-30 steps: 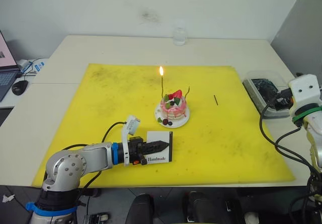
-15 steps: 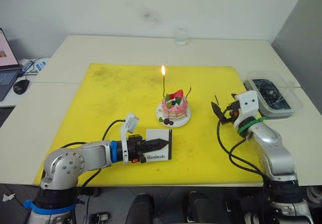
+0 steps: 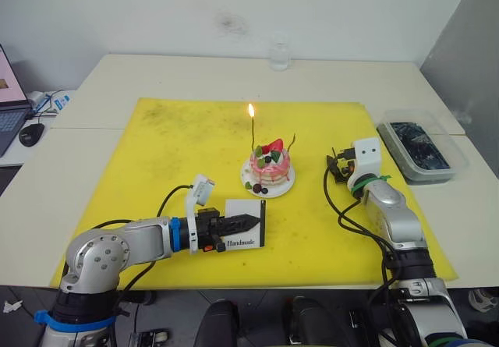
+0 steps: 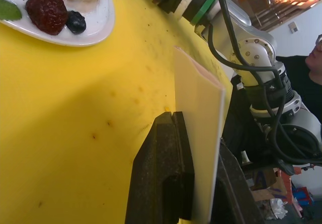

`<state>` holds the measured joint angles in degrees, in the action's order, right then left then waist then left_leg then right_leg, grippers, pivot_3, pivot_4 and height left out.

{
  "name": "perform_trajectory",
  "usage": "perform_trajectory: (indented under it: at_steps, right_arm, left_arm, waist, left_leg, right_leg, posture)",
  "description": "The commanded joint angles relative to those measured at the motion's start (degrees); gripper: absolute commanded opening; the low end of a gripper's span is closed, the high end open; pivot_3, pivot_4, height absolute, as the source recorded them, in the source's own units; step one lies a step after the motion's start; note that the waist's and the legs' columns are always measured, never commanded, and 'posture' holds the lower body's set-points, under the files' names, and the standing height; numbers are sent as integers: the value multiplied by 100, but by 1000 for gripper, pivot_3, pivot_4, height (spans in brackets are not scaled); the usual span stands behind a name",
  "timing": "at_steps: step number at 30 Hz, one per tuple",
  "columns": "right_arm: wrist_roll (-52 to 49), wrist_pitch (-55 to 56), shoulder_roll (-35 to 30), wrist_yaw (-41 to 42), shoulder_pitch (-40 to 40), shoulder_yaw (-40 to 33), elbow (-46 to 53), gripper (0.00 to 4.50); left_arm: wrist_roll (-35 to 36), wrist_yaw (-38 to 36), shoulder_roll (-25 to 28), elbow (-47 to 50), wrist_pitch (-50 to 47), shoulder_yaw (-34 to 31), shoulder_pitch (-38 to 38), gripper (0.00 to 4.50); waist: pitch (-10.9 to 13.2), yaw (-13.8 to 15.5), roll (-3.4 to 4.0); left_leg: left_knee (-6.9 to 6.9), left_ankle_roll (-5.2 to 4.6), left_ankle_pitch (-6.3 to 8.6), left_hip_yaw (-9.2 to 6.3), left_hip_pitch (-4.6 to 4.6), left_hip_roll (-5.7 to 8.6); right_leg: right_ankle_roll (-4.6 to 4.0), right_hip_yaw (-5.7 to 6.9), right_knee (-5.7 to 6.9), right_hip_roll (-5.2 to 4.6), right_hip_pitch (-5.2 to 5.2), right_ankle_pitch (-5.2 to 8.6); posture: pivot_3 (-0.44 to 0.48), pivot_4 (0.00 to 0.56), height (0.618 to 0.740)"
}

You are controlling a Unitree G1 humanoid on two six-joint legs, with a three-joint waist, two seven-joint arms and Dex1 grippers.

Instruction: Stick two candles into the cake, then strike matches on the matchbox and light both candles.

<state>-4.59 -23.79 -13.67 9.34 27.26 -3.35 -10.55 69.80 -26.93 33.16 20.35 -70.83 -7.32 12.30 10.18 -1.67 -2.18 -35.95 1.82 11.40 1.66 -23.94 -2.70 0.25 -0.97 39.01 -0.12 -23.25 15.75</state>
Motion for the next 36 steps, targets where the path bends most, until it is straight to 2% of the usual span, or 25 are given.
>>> perform_trajectory:
  at_steps: [1, 7, 13, 20, 24, 28, 32, 36]
  right_arm:
    - [-17, -191, 5, -138, 111, -142, 78, 2181]
    - [-4, -376, -16, -48, 11, -28, 384, 32]
    - [-104, -736, 6, 59, -168, -7, 1026, 32]
    - [-367, -1748, -334, 454, -533, 59, 2903, 32]
    - [-737, -2669, -842, 805, -1255, -78, 4364, 32]
    - [-1215, -3106, -1206, 1187, -2411, -221, 5704, 32]
    - [-1279, -2841, -1261, 1257, -3306, -97, 6128, 32]
    - [-1135, -2217, -1156, 1232, -3899, 168, 5917, 32]
  left_arm:
    - [97, -42, 40, 93, 45, -85, 88, 0]
    - [85, -36, 24, 142, 69, -67, 30, 0]
    - [84, -45, 26, 194, 86, -55, -25, 0]
    - [122, -30, 4, 208, 70, -38, -15, 0]
    - [112, -57, -15, 132, 55, 3, 59, 0]
    - [160, -95, -38, 71, -7, 53, 158, 0]
    - [184, -138, -28, 41, -60, 104, 206, 0]
    - [162, -177, -29, -16, -71, 164, 306, 0]
  waist:
    - [0, -1, 0]
    - [0, 2, 0]
    - [0, 1, 0]
    - [1, 6, 2]
    - [1, 25, 1]
    - [0, 29, 1]
    - [0, -6, 0]
    - [0, -8, 0]
  left_leg:
    - [0, 0, 0, 0, 0, 0]
    - [0, 0, 0, 1, -1, 1]
    - [1, 0, 0, 0, -1, -2]
    - [2, 0, 0, -1, -3, -2]
    - [3, 0, 1, -4, -7, -2]
    - [4, 0, 1, -5, -6, -2]
    - [4, 1, 1, -1, 2, -4]
    - [2, 1, 1, -2, 4, -3]
  right_leg:
    - [0, 0, 0, 0, 0, 0]
    - [0, 0, -2, 0, 0, 0]
    - [0, 0, -2, -1, 0, 0]
    - [0, 2, -2, -1, -2, 1]
    - [1, 6, -6, -5, -2, 2]
    - [0, 8, -6, -7, -1, 2]
    - [0, 3, -4, -6, -1, 3]
    - [-1, 4, -4, -7, 0, 3]
  posture:
    - [0, 150, 740]
    - [0, 150, 740]
    - [0, 150, 740]
    - [0, 150, 740]
    - [0, 150, 740]
    - [0, 150, 740]
    - [0, 150, 740]
    - [0, 150, 740]
